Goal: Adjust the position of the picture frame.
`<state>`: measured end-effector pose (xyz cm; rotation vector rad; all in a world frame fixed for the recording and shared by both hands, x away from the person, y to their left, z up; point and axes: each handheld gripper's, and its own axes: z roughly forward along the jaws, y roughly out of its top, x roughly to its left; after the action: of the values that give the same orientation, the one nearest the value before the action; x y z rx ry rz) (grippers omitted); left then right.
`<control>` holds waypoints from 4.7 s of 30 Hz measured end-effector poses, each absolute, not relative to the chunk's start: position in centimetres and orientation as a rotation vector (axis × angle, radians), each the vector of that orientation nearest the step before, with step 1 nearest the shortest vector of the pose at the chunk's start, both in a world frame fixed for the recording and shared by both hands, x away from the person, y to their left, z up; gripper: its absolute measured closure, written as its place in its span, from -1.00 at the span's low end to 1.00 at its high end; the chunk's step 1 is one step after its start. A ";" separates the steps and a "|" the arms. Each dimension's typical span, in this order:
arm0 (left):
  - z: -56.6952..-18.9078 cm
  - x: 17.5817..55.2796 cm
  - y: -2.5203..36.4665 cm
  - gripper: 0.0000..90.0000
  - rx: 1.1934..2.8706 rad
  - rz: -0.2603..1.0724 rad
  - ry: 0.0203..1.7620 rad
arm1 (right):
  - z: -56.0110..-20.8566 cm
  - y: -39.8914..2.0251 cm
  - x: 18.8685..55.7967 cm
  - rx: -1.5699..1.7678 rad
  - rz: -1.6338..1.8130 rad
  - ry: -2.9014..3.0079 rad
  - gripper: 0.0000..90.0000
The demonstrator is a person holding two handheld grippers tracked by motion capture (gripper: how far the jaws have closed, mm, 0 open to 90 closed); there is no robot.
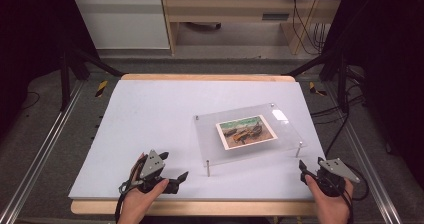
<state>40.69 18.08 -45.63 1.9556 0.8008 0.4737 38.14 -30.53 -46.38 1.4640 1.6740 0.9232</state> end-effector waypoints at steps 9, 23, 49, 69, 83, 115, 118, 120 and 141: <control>-45.7 40.6 17.8 -0.86 1.930 0.404 0.806 | -46.9 -30.4 39.8 1.461 0.944 1.700 -0.11; -45.4 39.9 16.4 -0.59 1.880 0.369 0.791 | -48.2 -30.5 44.2 1.426 1.061 1.722 0.36; -45.9 39.6 15.2 -0.42 1.888 0.340 0.797 | -48.3 -30.9 44.4 1.386 1.122 1.748 0.61; -46.7 40.5 13.7 0.08 1.889 0.293 0.800 | -47.4 -31.3 44.3 1.395 1.181 1.739 0.89; -47.5 41.7 11.6 0.67 1.797 0.283 0.795 | -47.0 -31.2 44.0 1.411 1.204 1.730 0.89; -47.6 42.3 11.8 0.87 1.755 0.247 0.820 | -47.4 -31.3 44.9 1.361 1.226 1.771 0.88; -47.6 42.5 11.7 0.85 1.758 0.252 0.813 | -47.4 -31.3 44.9 1.364 1.229 1.770 0.88; -47.7 42.6 11.5 0.84 1.756 0.246 0.816 | -47.4 -31.3 44.9 1.364 1.233 1.766 0.88; -45.5 43.4 13.2 0.84 1.716 0.344 0.843 | -45.3 -29.0 44.0 1.326 1.261 1.738 0.89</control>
<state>43.37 13.19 -45.53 1.7163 0.8430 0.3443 44.03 -29.02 -45.35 1.3258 1.7379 1.2606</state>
